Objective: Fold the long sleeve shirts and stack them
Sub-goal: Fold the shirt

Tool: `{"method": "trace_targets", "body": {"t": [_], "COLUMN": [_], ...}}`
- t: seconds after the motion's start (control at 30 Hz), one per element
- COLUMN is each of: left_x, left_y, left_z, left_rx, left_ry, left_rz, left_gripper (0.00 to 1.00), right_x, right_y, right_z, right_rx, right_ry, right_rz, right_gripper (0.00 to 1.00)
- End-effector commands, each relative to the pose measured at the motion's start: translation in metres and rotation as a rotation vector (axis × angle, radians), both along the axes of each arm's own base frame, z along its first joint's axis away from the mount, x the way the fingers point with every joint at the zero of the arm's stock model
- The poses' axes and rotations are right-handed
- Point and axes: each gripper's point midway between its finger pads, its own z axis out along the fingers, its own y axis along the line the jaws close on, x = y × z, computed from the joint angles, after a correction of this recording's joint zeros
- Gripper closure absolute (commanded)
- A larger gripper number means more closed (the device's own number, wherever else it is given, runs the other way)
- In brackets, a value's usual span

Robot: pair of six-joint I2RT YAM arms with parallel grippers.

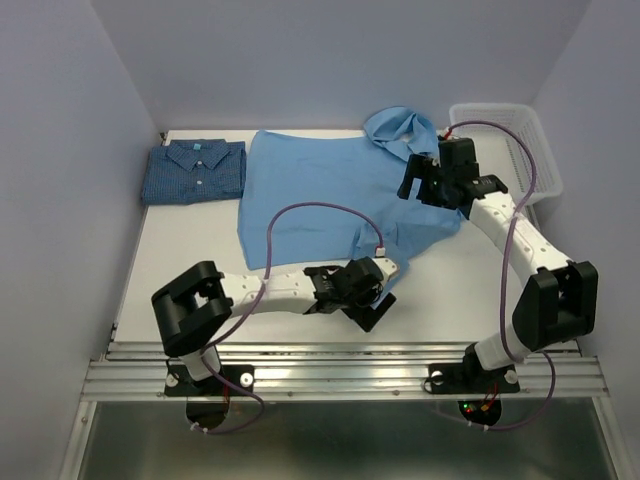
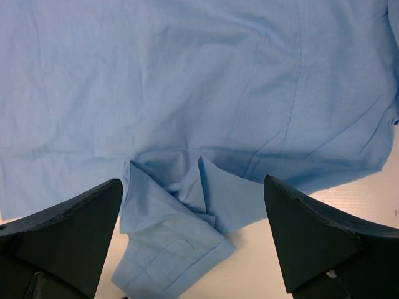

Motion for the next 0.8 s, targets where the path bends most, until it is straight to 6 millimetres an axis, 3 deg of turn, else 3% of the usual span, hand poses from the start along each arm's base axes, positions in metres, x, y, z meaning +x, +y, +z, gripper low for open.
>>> {"method": "trace_targets", "body": {"t": [0.0, 0.1, 0.2, 0.23, 0.27, 0.37, 0.4, 0.5, 0.63, 0.67, 0.77], "left_x": [0.019, 0.024, 0.038, 0.039, 0.053, 0.062, 0.075, 0.084, 0.094, 0.100, 0.112], "left_y": [0.004, 0.011, 0.042, 0.061, 0.079, 0.133, 0.156, 0.207, 0.236, 0.251, 0.259], "left_z": [0.003, 0.017, 0.030, 0.027, 0.025, 0.009, 0.007, -0.002, -0.004, -0.009, -0.016], "left_rx": [0.061, 0.017, 0.000, 0.020, 0.010, 0.047, 0.054, 0.055, -0.009, -0.026, -0.102], "left_ry": [-0.080, -0.101, -0.124, -0.117, -0.095, -0.024, -0.011, 0.026, 0.068, 0.073, 0.109], "left_rz": [0.047, 0.136, 0.346, 0.411, 0.542, 0.768, 0.875, 1.093, 1.251, 1.314, 1.362], "left_gripper": [0.01, 0.01, 0.01, 0.01, 0.01, 0.01, 0.01, 0.01, 0.01, 0.01, 0.01], "right_x": [-0.004, -0.020, -0.040, -0.047, -0.059, -0.079, -0.082, -0.077, -0.071, -0.070, -0.057], "right_y": [0.007, 0.017, 0.009, 0.009, 0.010, 0.020, 0.020, 0.004, -0.004, -0.007, -0.020], "right_z": [0.022, 0.004, -0.031, -0.039, -0.054, -0.069, -0.072, -0.083, -0.100, -0.103, -0.116], "right_rx": [0.036, 0.077, 0.076, 0.082, 0.090, 0.145, 0.143, 0.069, 0.047, 0.046, 0.020], "right_ry": [-0.073, -0.019, 0.071, 0.092, 0.130, 0.158, 0.157, 0.143, 0.176, 0.178, 0.147], "right_rz": [0.053, 0.110, 0.052, 0.056, 0.067, 0.126, 0.137, 0.074, 0.001, -0.036, -0.120], "right_gripper": [0.00, 0.00, 0.00, 0.00, 0.00, 0.00, 0.00, 0.00, 0.00, 0.00, 0.00]}}
